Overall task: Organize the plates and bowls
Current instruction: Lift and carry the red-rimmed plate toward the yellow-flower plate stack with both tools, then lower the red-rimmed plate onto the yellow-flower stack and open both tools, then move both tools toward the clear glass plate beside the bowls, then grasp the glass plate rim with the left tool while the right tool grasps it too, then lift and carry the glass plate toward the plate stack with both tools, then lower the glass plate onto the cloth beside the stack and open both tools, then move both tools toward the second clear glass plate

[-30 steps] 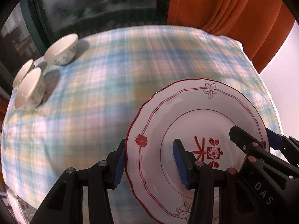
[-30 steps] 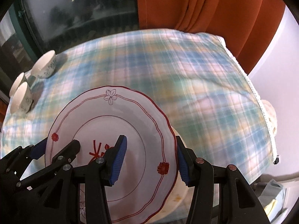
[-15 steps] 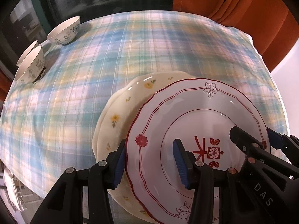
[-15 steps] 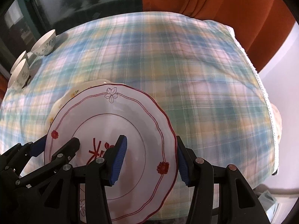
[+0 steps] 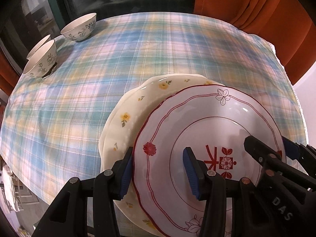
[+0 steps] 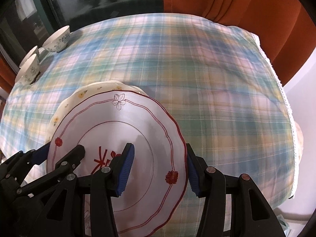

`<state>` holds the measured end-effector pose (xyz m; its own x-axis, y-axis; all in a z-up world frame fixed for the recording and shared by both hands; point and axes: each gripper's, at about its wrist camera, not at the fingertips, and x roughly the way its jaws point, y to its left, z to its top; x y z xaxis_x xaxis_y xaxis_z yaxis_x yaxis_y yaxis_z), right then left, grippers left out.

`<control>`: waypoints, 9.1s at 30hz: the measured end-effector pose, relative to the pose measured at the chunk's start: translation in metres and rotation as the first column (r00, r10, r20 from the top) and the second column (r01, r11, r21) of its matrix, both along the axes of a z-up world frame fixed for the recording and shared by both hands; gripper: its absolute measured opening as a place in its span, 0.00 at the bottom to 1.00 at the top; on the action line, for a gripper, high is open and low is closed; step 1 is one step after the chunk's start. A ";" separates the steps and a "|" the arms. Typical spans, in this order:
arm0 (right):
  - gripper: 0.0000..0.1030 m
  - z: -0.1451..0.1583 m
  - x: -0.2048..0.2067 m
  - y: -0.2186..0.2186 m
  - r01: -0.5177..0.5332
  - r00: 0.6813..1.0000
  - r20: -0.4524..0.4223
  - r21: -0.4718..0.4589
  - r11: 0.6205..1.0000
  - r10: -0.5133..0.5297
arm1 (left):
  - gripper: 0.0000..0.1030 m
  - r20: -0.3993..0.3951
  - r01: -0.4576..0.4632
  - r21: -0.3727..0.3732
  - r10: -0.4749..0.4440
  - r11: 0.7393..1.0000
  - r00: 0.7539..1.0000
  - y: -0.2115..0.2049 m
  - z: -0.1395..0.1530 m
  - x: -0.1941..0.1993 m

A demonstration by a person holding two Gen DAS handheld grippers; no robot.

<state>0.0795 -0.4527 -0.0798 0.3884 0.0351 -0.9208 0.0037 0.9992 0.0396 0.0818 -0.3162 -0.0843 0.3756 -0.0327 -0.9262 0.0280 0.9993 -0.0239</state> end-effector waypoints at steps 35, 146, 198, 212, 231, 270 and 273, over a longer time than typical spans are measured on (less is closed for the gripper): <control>0.25 -0.003 0.021 0.007 -0.062 0.998 -0.008 0.058 0.996 0.062 | 0.52 0.050 -0.109 0.126 0.104 0.986 0.993 0.013 0.003 0.011; 0.18 0.007 0.221 0.382 0.032 0.998 0.041 0.110 0.993 -0.037 | 0.24 0.090 -0.035 0.016 0.033 0.999 0.995 0.359 0.009 0.199; 0.18 0.011 0.029 0.223 0.032 0.999 0.002 0.102 0.994 -0.032 | 0.24 0.020 0.002 0.032 -0.002 0.999 1.000 0.204 0.003 0.031; 0.39 0.000 0.038 0.224 -0.078 0.996 -0.021 0.123 0.989 0.081 | 0.35 0.030 -0.054 0.064 0.052 0.996 0.998 0.196 0.002 0.023; 0.77 0.031 0.029 0.234 -0.103 0.989 0.116 0.088 0.991 0.093 | 0.76 0.170 -0.092 0.051 0.082 0.994 0.982 0.217 0.039 0.008; 0.78 0.087 0.142 0.449 0.116 0.964 0.238 0.015 0.993 -0.117 | 0.76 0.275 0.069 0.027 -0.073 0.997 0.959 0.430 0.082 0.147; 0.79 0.090 0.159 0.461 0.124 0.962 0.244 0.010 0.992 -0.123 | 0.76 0.284 0.063 0.028 -0.069 0.998 0.956 0.440 0.085 0.166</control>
<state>0.2383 0.0083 0.0105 0.6022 -0.0320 -0.7977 0.1178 0.9918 0.0492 0.2473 0.1238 0.0010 0.6213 -0.0506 -0.7819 0.0969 0.9952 0.0127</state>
